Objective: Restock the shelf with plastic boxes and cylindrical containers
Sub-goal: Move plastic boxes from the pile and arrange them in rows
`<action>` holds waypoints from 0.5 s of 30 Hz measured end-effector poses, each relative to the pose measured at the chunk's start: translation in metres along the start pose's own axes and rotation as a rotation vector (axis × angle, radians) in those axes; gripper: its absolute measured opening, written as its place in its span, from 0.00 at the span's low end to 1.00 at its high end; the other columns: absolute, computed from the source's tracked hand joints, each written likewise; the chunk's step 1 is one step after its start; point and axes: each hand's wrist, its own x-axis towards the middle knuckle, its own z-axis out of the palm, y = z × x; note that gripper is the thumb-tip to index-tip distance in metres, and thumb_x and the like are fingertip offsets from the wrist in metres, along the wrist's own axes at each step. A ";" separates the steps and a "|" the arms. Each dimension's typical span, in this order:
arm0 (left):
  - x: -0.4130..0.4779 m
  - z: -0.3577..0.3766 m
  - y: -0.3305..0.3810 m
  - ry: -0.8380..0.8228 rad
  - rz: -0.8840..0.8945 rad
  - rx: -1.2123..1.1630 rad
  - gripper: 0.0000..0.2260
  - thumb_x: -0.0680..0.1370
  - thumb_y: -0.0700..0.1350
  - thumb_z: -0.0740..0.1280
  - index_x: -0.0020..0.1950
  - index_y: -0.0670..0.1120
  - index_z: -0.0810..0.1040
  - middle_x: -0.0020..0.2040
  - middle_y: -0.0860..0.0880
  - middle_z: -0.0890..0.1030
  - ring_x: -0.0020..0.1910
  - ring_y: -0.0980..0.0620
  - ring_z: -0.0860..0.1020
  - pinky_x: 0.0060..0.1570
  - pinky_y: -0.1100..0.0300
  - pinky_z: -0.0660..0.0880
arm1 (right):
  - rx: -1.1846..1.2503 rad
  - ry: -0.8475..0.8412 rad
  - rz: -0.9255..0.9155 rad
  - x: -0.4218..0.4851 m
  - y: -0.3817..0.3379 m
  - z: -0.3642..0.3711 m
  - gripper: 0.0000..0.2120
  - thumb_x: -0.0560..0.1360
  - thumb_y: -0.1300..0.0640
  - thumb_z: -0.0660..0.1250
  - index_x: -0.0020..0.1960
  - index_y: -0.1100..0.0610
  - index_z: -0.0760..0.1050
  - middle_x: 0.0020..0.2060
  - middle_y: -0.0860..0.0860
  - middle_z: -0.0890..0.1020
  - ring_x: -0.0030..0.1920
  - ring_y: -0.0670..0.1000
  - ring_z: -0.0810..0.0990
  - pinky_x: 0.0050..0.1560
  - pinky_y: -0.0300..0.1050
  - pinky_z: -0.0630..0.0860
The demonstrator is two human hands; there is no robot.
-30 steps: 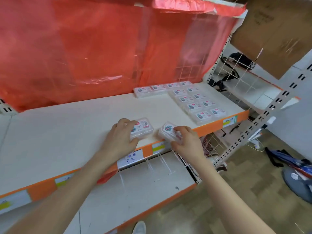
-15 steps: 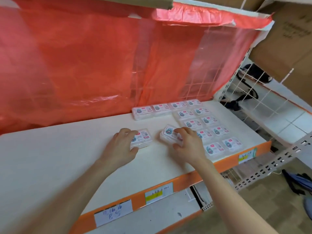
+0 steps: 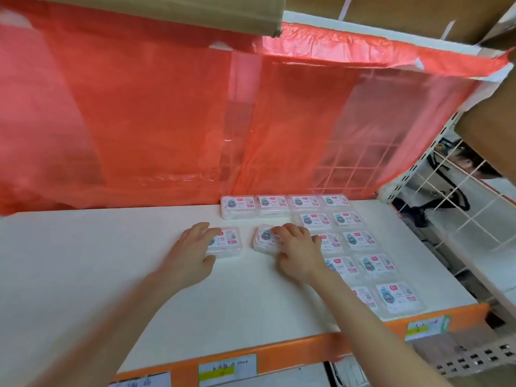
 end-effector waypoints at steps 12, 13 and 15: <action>-0.015 0.017 0.028 0.239 0.086 0.245 0.24 0.55 0.39 0.76 0.52 0.42 0.80 0.54 0.40 0.78 0.53 0.39 0.77 0.44 0.47 0.77 | -0.102 0.171 -0.132 -0.026 -0.029 0.015 0.25 0.63 0.61 0.69 0.60 0.63 0.73 0.54 0.62 0.75 0.51 0.64 0.76 0.51 0.50 0.73; -0.017 0.020 0.031 0.249 0.091 0.259 0.25 0.54 0.40 0.77 0.51 0.42 0.81 0.52 0.41 0.79 0.52 0.40 0.77 0.41 0.48 0.78 | -0.108 0.194 -0.134 -0.027 -0.030 0.017 0.25 0.59 0.62 0.72 0.56 0.65 0.77 0.50 0.64 0.78 0.46 0.65 0.78 0.47 0.51 0.76; -0.019 0.023 0.036 0.257 0.095 0.256 0.24 0.57 0.41 0.77 0.52 0.42 0.80 0.51 0.41 0.79 0.53 0.43 0.73 0.41 0.49 0.78 | -0.067 0.163 -0.138 -0.027 -0.031 0.017 0.27 0.64 0.62 0.70 0.62 0.68 0.72 0.56 0.69 0.75 0.55 0.69 0.75 0.57 0.57 0.73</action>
